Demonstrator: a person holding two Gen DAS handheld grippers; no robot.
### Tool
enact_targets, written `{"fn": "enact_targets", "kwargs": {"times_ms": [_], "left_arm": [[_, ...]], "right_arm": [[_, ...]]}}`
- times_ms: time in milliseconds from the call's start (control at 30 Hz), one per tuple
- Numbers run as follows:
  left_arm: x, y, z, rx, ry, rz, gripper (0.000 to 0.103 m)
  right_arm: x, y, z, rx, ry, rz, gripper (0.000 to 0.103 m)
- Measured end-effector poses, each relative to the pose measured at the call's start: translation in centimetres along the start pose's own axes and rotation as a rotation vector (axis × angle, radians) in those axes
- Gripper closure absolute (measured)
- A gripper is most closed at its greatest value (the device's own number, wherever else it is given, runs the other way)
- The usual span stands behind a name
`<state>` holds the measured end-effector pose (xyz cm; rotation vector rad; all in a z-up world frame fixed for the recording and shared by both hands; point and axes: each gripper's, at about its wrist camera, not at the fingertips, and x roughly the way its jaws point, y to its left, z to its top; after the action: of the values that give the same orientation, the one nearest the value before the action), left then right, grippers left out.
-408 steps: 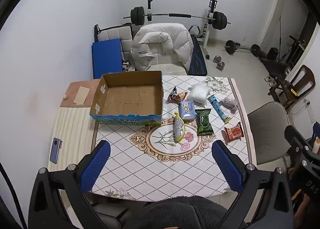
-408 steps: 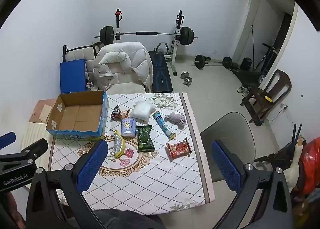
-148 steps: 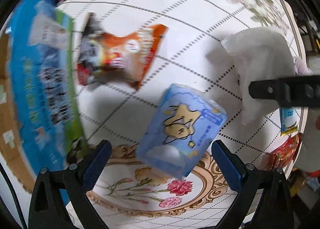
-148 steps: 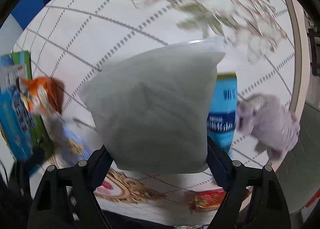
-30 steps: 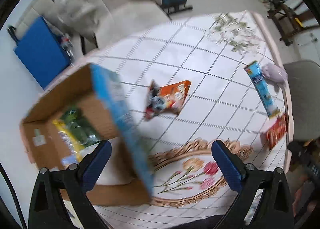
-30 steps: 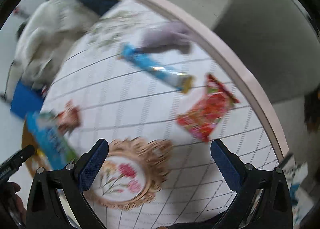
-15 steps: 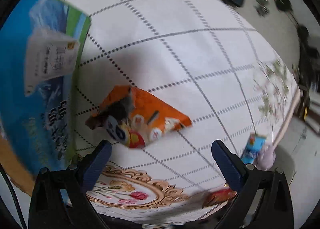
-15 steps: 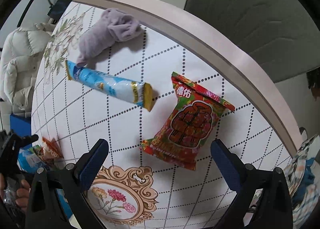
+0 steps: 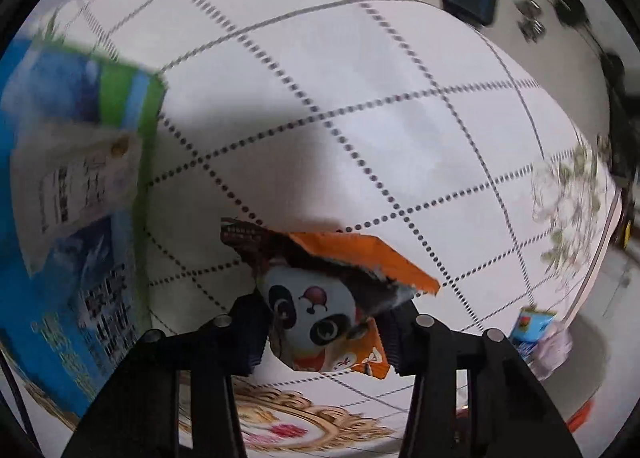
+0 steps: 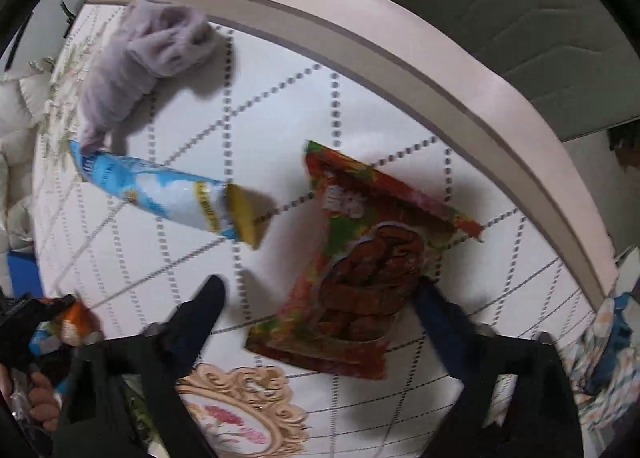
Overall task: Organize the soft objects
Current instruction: 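Grasp the panda snack bag with the left tool while the right tool grasps the red snack bag, then carry both snack bags into the box and open both tools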
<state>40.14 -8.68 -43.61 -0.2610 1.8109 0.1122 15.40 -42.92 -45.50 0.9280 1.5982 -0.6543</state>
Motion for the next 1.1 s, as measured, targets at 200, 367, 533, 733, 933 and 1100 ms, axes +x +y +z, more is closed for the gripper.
{"fn": "enact_targets", "kwargs": {"times_ms": [200,367,533,733,933,1100], "left_arm": [[0.4,-4.3,-1.9,0.377,-0.078,0.163,0.061],[1.4,-5.8,-2.5,0.501,-0.032,0.178,0.06],[1.8,-6.0,-2.0,0.496,0.001,0.145,0.044],[2.7,-6.2,-1.6,0.484,0.002,0.163,0.037],[2.3,-7.2,-2.9,0.458,-0.052,0.166,0.067],[-0.5,-6.2,-6.5,0.487,-0.136,0.118,0.069]], "right_arm": [[0.0,0.7,-1.1,-0.179,-0.017,-0.076,0.046],[0.2,1.8,-2.2,-0.294,-0.016,-0.117,0.045],[-0.2,0.7,-1.9,-0.241,-0.005,-0.056,0.027],[0.7,-1.1,-0.9,-0.155,0.053,0.003,0.024],[1.0,-1.1,-2.0,-0.16,0.025,-0.031,0.055],[-1.3,0.8,-5.0,-0.238,-0.03,-0.016,0.057]]}}
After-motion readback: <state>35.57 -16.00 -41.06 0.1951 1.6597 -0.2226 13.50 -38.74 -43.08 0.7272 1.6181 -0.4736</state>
